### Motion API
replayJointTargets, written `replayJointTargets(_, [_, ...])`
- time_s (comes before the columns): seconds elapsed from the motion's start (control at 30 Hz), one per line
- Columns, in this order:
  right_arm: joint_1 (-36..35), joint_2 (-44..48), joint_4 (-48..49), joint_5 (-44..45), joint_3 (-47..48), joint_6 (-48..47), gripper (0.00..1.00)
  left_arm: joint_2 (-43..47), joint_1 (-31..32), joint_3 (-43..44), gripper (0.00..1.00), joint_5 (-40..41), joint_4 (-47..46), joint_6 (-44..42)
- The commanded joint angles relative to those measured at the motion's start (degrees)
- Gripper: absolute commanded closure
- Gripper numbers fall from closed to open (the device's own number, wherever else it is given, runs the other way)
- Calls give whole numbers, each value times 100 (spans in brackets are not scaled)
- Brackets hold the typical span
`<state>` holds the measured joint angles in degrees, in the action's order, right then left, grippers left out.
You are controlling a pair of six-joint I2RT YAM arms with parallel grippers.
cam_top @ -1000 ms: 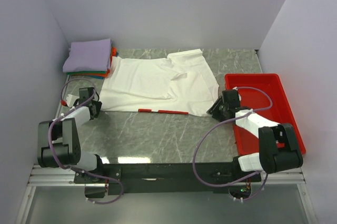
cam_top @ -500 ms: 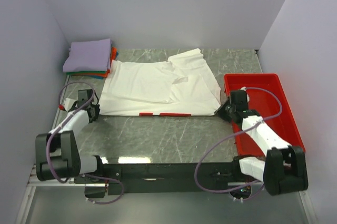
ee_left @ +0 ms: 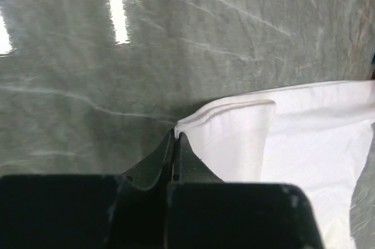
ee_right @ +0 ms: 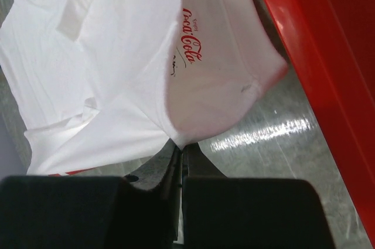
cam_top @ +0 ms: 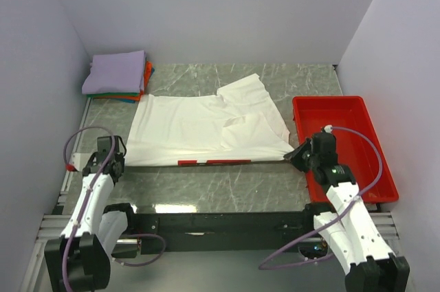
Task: Fold and stack the t-shirts
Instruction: Fold the tshirt
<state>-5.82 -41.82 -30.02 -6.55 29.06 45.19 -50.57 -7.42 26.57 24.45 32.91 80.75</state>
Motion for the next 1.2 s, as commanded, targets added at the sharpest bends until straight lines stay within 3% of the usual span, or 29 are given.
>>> replayJointTargets(0.0, [99,533,-653,136,-146,60,100,485,-40,-72,99,657,664,485])
replayJointTargets(0.17, [99,1070,-979,-189,-480,210,100,1240,-40,-222,98,746,1077,916])
replayJointTargets(0.23, [108,1273,-1137,-259,-541,210,100,1417,-49,-292,94,684,1218,1083])
replayJointTargets(0.27, [108,1334,-1181,-320,-576,192,100,1583,-49,-310,86,649,1262,1127])
replayJointTargets(0.37, [99,1458,-1278,-452,-559,122,72,1839,-49,-407,65,561,1166,1083])
replayJointTargets(0.4, [108,1432,-1278,-470,-524,0,51,1883,-49,-389,51,570,1131,1005])
replayJointTargets(0.43, [99,1397,-1278,-488,-428,-80,43,1919,-49,-363,46,596,1104,934])
replayJointTargets(0.5, [99,1230,-1270,-540,-305,-291,37,1980,-49,-206,33,631,1017,567])
replayJointTargets(0.57, [99,1142,-1077,-750,-217,-414,35,1928,-40,-30,29,597,824,241])
replayJointTargets(0.7, [-58,756,-279,-1024,-32,-432,31,1568,-40,453,31,53,138,-998])
replayJointTargets(0.9, [-1209,-921,539,116,881,-476,31,374,56,761,36,-572,-583,-1263])
replayJointTargets(1.1, [-1422,-2950,1313,461,2067,-643,33,-1269,557,1901,39,42,-672,-1430])
replayJointTargets(1.17, [-1422,-3592,1428,531,2577,-722,33,-1987,601,2263,46,104,-715,-1553])
